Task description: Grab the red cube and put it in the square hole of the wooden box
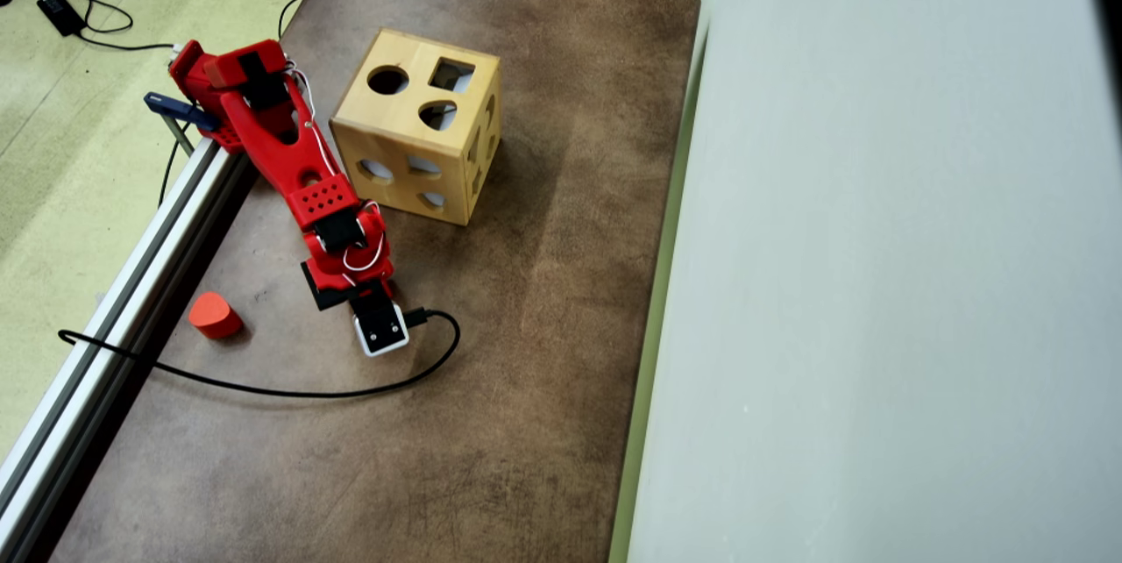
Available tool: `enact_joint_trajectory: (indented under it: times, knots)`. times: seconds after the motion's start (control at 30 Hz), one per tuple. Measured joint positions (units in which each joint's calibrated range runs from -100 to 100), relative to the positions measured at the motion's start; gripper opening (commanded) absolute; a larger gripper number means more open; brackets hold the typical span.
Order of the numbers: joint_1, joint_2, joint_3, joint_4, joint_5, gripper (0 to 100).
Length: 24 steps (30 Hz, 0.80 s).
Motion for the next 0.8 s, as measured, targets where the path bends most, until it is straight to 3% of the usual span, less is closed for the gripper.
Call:
enact_joint_trajectory:
  times: [0.2,0.43,0.67,0.8]
  knots:
    - [0.0,-9.15,0.0,10.17,-4.1,2]
    - [-0.07,-22.63,0.0,21.31,-12.8,2]
    - [-0.07,-31.61,0.0,22.52,-23.98,2]
    - [-0.07,-33.47,0.0,22.52,-27.69,2]
